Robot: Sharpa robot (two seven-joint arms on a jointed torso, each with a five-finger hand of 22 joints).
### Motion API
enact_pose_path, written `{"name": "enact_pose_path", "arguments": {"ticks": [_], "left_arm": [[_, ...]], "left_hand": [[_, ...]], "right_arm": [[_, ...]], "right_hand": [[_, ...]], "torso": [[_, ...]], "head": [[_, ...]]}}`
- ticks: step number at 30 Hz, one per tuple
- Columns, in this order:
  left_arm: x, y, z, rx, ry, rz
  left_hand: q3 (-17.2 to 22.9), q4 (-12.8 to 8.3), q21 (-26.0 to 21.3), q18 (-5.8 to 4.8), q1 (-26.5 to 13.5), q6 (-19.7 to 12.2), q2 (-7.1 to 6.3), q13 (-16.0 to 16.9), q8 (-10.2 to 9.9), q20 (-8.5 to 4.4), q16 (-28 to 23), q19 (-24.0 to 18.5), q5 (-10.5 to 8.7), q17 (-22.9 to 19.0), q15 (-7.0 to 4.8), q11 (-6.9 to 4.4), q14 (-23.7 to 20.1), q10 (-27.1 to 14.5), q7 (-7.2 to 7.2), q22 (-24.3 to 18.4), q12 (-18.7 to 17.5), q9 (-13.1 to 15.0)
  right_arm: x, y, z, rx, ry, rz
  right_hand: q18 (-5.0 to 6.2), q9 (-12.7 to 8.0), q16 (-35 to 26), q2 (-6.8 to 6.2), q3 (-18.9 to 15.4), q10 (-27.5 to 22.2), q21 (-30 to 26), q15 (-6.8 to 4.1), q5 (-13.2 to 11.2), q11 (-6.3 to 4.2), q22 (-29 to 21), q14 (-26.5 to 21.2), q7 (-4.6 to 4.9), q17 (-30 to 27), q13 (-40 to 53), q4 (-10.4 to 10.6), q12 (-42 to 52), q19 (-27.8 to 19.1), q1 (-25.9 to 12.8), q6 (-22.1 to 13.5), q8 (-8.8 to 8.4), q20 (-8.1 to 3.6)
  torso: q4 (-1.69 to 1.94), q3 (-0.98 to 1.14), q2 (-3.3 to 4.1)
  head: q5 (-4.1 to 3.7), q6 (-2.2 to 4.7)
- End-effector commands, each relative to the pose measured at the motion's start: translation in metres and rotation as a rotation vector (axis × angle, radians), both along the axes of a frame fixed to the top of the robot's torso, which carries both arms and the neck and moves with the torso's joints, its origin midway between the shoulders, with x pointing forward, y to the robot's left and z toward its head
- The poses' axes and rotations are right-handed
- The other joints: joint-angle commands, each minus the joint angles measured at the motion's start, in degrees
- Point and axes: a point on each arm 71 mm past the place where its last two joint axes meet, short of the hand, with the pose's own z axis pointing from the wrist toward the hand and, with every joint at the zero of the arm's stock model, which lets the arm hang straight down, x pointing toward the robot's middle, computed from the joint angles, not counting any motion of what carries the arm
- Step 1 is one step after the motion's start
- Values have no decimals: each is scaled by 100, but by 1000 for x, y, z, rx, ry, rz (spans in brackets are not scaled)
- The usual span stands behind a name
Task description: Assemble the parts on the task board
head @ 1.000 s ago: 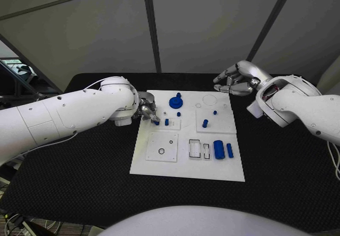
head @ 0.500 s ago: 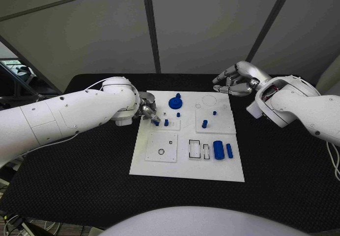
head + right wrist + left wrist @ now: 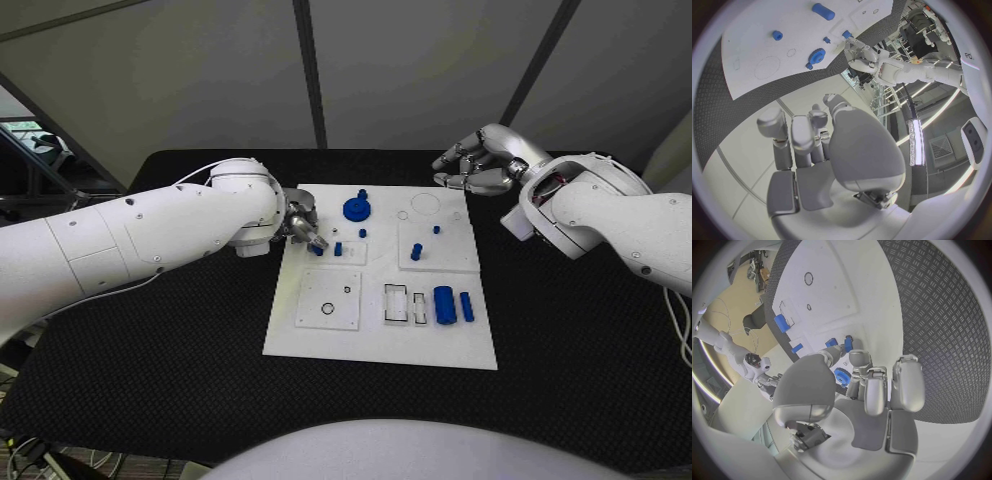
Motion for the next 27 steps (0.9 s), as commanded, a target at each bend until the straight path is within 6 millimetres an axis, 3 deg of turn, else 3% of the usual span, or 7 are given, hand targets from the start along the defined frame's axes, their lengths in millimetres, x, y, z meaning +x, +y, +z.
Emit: {"name": "enact_pose_path", "arguments": {"ticks": [1, 12, 27], "left_arm": [[-3, -3, -5, 11, 22, -16], [-3, -3, -6, 16, 28, -18], [-1, 0, -6, 14, 18, -3]], "left_hand": [[-74, 9, 51, -110, -62, 46, 6, 28, -5, -2, 35, 54, -14, 1507, -2, 9, 626, 54, 0, 354, 37, -5], [-289, 114, 71, -117, -166, 105, 53, 62, -32, -10, 35, 72, -17, 1507, -9, 3, 626, 83, -6, 383, 67, -23], [-1306, 602, 123, -134, -506, 215, 182, 144, -103, -13, 35, 115, -26, 1507, -9, 8, 626, 125, -5, 466, 135, -50]], "right_arm": [[-1, 1, 1, 1, -3, 11], [-1, 1, 1, 1, -3, 10], [-1, 0, 2, 1, -4, 8]], "right_hand": [[111, -7, -21, -56, 38, -31, -22, -5, 21, -9, -2, 95, -2, -4, -5, 9, 14, 44, -16, 26, -31, 10], [111, -7, -21, -56, 38, -31, -22, -5, 21, -9, -2, 95, -2, -4, -5, 9, 14, 44, -16, 26, -31, 10], [110, -7, -23, -60, 43, -33, -21, -5, 21, -8, 0, 95, -1, -5, -7, 13, 12, 47, -20, 25, -32, 10]], "torso": [[1, 0, 2], [0, -2, -2], [3, -3, -2]], "head": [[0, -11], [-5, -20], [-14, -17]]}}
